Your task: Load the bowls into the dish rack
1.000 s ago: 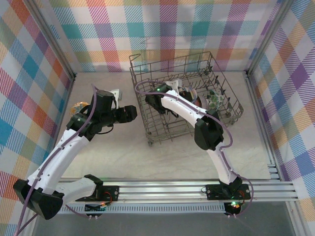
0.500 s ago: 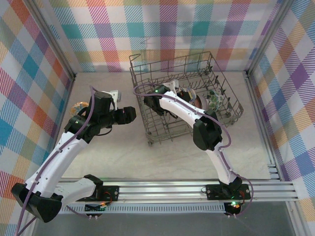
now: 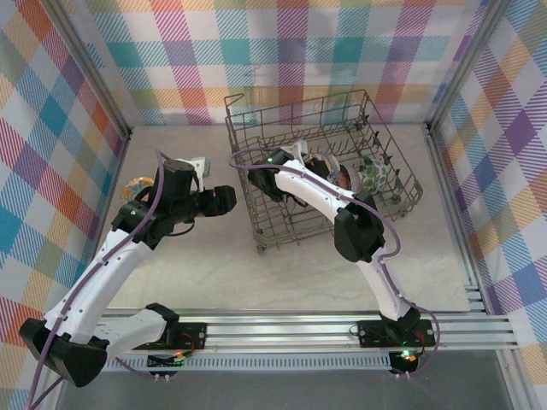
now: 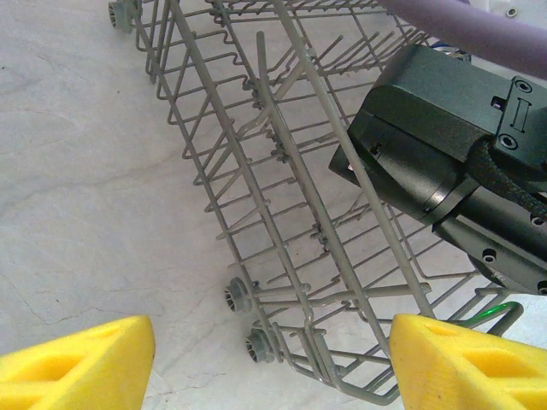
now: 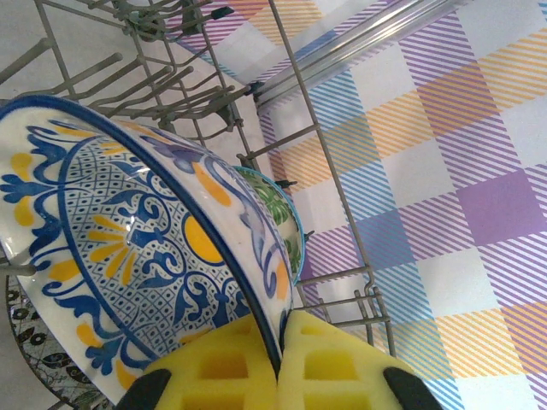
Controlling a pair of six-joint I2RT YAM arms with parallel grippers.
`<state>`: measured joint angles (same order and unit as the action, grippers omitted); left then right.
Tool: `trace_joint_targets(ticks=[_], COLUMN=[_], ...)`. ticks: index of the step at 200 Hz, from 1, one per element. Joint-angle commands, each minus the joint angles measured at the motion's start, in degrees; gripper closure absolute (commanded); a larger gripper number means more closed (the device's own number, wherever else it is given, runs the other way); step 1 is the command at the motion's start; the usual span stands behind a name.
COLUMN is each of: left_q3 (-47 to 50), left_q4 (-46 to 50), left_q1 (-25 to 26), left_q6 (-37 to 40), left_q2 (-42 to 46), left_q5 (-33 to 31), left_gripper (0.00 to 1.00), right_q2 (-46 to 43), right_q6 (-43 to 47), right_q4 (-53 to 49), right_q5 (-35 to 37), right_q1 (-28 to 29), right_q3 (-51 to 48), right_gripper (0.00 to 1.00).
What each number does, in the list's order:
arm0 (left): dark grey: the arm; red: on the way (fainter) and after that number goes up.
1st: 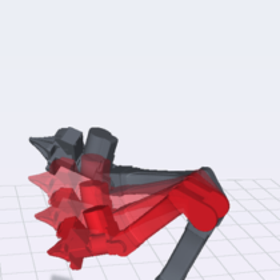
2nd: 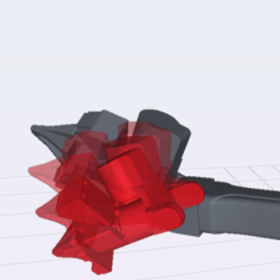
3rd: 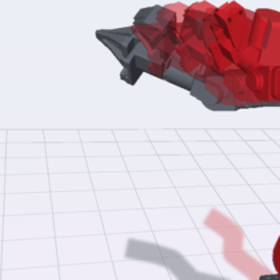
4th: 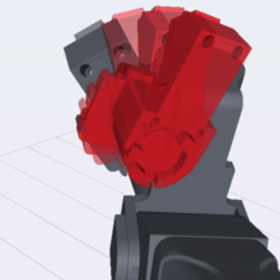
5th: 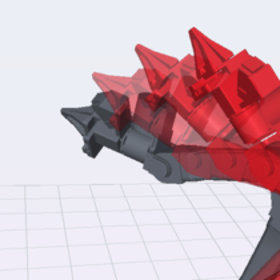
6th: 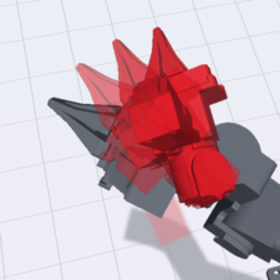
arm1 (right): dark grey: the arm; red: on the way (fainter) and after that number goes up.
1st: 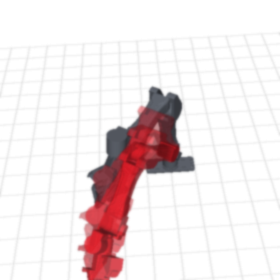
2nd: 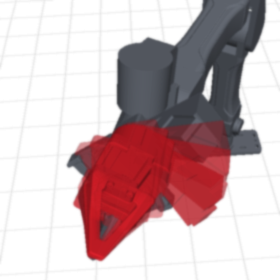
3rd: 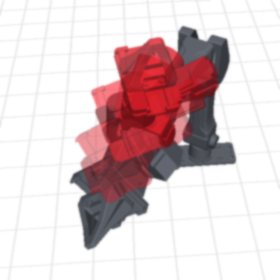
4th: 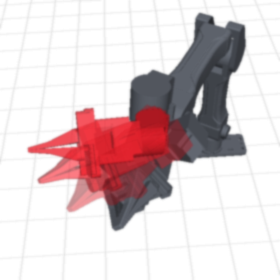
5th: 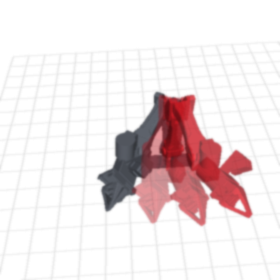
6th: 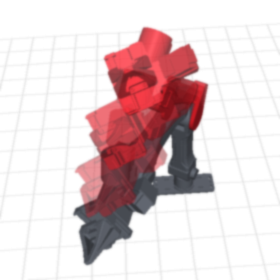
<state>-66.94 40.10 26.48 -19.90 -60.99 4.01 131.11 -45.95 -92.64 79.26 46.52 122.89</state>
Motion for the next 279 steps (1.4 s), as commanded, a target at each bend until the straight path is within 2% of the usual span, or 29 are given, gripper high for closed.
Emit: trace_joint_targets(ticks=[1, 145, 233, 238, 245, 279], left_q3=[0.08, -0.30, -0.05, -0.05, -0.03, 0.28], left_q4=[-0.98, -1.03, -1.42, -1.42, -1.42, -1.64], left_q1=[-0.33, -0.33, -0.37, -0.33, -0.35, -0.37], left_q6=[-0.20, -1.02, -1.23, -1.21, -1.20, -1.41], left_q2=[0.65, -0.05, -0.10, -0.12, -0.02, -0.14], left_q5=[0.78, 1.08, 1.09, 1.04, 1.00, 1.09], left_gripper=[0.27, 0.27, 0.27, 0.27, 0.27, 0.27], right_q2=[1.20, 3.38, 5.74, 5.74, 5.74, 5.41], right_q6=[1.07, 3.60, 3.39, 3.36, 3.27, 2.93], right_q4=[-9.53, -9.56, -9.57, -9.51, -9.54, -9.57], right_q5=[-2.05, -4.82, -4.12, -4.14, -4.05, -4.07], right_q1=[1.58, 2.08, 1.31, 1.29, 1.25, 1.12], right_q3=[0.07, 1.09, 1.73, 1.74, 1.85, 1.75], right_gripper=[1.00, 0.96, 0.82, 0.71, 0.65, 0.64])
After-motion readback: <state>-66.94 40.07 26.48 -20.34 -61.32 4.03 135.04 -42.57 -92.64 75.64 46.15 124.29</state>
